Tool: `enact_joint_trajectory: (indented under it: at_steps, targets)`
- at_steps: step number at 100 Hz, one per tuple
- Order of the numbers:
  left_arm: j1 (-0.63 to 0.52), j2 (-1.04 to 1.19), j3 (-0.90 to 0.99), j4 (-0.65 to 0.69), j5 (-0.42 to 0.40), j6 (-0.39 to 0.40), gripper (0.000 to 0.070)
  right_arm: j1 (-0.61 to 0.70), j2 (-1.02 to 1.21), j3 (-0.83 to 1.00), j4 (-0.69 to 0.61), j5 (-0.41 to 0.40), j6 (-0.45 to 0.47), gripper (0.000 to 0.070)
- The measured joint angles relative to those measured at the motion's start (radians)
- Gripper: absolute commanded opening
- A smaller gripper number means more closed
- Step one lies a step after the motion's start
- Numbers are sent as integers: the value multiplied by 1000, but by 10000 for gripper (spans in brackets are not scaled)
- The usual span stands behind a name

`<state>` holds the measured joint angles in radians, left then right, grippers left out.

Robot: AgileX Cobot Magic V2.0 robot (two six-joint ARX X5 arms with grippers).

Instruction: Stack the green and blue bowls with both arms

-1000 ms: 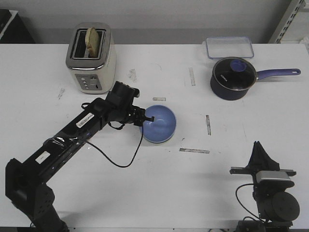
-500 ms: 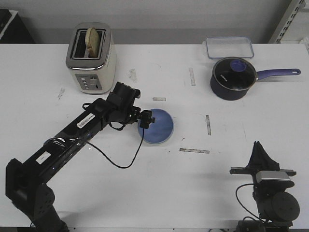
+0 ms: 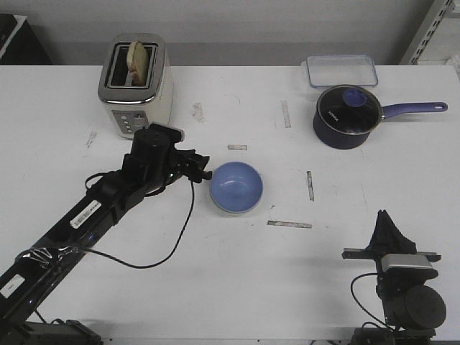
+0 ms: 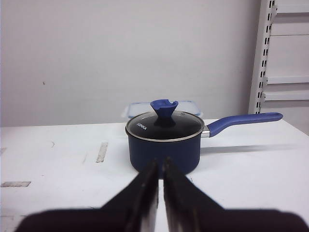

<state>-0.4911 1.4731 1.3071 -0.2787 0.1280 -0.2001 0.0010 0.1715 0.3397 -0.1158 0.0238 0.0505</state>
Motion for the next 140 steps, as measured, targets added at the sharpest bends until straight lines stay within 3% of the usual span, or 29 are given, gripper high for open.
enact_joint_trajectory:
  at_steps: [17, 30, 55, 90, 140]
  targets:
    - [48, -117, -203, 127, -29, 39, 0, 0, 0, 0, 0, 0, 0, 12]
    - [98, -237, -365, 257, -52, 87, 0, 0, 0, 0, 0, 0, 0, 12]
    - [230, -447, -665, 444, -85, 106, 0, 0, 0, 0, 0, 0, 0, 12]
    - [380, -762, -949, 445, -156, 108, 1, 0, 0, 0, 0, 0, 0, 12]
    - [380, -1065, -956, 405, -156, 108, 1, 0, 0, 0, 0, 0, 0, 12]
